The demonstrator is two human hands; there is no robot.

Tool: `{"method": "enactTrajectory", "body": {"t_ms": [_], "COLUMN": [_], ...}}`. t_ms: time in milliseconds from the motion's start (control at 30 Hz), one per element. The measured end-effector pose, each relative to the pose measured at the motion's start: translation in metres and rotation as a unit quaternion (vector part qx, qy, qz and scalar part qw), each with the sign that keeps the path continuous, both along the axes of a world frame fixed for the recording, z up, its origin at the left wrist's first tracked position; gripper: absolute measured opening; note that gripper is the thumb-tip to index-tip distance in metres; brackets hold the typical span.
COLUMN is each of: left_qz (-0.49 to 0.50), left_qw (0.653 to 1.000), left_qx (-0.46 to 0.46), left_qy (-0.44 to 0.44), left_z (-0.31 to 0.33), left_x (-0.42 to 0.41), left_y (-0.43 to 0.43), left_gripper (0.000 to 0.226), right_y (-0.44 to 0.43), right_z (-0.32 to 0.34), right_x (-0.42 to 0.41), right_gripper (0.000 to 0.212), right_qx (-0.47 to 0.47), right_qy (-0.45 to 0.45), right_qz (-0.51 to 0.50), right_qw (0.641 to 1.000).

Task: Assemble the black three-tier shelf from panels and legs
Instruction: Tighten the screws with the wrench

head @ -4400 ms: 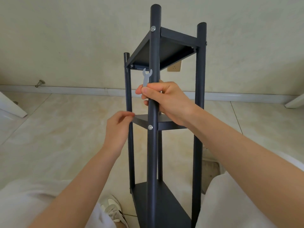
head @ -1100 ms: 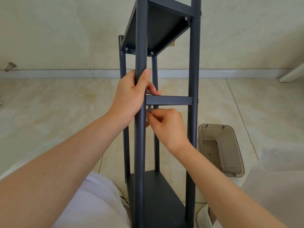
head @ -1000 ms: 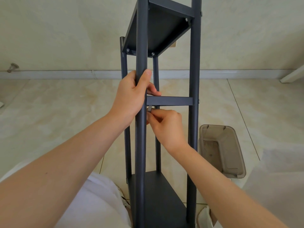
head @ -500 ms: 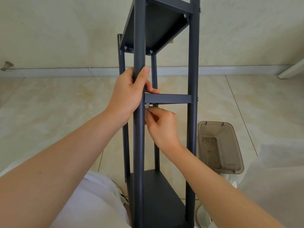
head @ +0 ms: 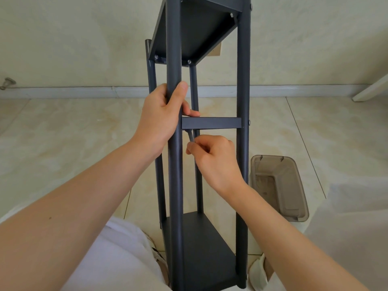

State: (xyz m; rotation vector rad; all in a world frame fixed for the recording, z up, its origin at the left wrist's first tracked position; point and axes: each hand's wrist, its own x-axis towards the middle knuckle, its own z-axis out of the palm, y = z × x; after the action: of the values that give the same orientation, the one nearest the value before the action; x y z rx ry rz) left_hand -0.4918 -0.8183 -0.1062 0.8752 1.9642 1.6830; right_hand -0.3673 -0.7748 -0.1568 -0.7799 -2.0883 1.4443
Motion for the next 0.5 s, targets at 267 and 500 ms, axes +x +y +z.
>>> {"method": "enactTrajectory", "body": {"t_ms": [267, 500], "left_qz": [-0.001, 0.000], "left_qw": [1.000, 1.000], "left_qx": [0.019, 0.025], "left_qy": [-0.001, 0.015], "left_z": [0.004, 0.004], "left_x": [-0.001, -0.001], "left_y": [0.000, 0.000], "left_gripper": [0.024, 0.023], "right_y": [0.010, 0.014], "right_z": [0.014, 0.014], "right_x": [-0.006, -0.008], "right_gripper": [0.034, 0.037], "right_qx": [0.001, 0.021], "right_qy": [0.000, -0.019], "right_qz": [0.022, 0.042], "right_qw": [1.000, 0.999]}}
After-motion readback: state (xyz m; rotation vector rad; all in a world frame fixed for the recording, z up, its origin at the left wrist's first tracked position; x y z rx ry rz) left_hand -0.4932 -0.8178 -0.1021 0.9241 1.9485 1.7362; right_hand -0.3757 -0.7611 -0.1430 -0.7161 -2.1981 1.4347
